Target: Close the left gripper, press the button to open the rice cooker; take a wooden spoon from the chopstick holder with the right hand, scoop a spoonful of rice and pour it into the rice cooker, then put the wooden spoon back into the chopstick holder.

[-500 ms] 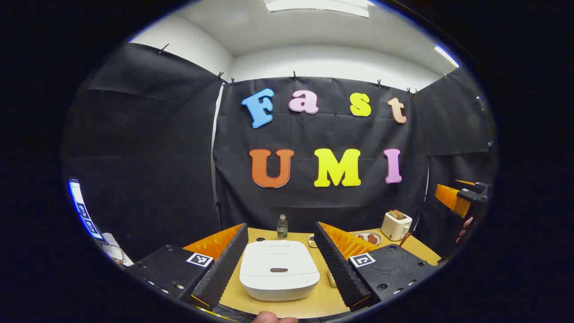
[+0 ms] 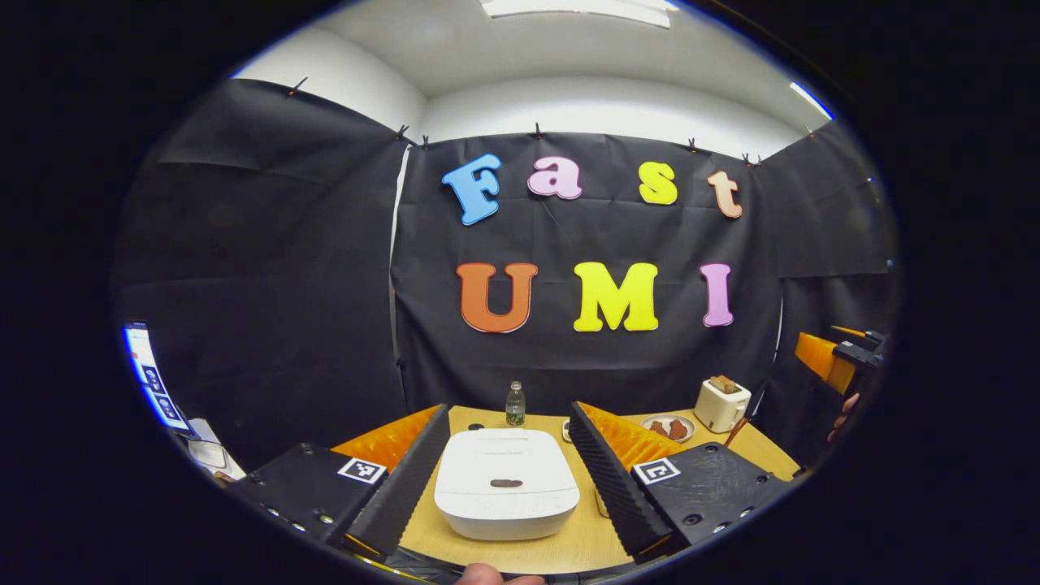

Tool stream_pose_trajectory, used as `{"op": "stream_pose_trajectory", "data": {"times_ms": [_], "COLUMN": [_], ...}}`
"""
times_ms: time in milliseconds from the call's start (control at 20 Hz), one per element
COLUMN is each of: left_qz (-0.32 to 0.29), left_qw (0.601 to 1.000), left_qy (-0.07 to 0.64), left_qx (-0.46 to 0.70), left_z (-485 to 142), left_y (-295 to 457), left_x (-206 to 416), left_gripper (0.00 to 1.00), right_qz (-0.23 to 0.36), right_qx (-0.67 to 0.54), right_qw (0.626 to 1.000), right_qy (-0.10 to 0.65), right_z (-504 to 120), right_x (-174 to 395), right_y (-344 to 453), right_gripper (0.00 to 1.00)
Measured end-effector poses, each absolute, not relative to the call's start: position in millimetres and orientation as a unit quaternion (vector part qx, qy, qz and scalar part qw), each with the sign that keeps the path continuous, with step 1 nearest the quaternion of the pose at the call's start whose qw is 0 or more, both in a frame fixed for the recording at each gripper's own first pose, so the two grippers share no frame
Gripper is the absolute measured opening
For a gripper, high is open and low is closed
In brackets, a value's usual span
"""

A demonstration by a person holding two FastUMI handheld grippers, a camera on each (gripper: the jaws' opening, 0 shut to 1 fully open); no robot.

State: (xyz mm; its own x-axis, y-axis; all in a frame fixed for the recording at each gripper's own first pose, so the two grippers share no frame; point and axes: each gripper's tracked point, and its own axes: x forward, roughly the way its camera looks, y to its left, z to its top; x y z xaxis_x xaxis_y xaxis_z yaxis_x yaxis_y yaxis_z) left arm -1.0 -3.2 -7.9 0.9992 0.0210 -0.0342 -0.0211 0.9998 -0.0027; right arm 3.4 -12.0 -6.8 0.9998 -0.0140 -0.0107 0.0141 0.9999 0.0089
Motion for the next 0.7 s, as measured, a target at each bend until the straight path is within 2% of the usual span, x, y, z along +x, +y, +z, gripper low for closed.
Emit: {"op": "stream_pose_trajectory", "data": {"times_ms": [300, 700], "left_qz": [0.013, 0.020], "left_qw": [0.999, 0.999], "left_qy": [0.028, 0.037], "left_qx": [-0.009, -0.014], "left_z": [-11, -17], "left_y": [-6, -10], "left_x": [-1, 9], "left_gripper": [0.95, 0.95], "right_qz": [-0.008, -0.002], "right_qx": [0.006, 0.000], "right_qw": [1.000, 1.000], "right_qy": [0.007, 0.007], "right_z": [-8, -6], "right_x": [11, 25], "right_y": [-16, -19], "right_gripper": [0.98, 1.00]}}
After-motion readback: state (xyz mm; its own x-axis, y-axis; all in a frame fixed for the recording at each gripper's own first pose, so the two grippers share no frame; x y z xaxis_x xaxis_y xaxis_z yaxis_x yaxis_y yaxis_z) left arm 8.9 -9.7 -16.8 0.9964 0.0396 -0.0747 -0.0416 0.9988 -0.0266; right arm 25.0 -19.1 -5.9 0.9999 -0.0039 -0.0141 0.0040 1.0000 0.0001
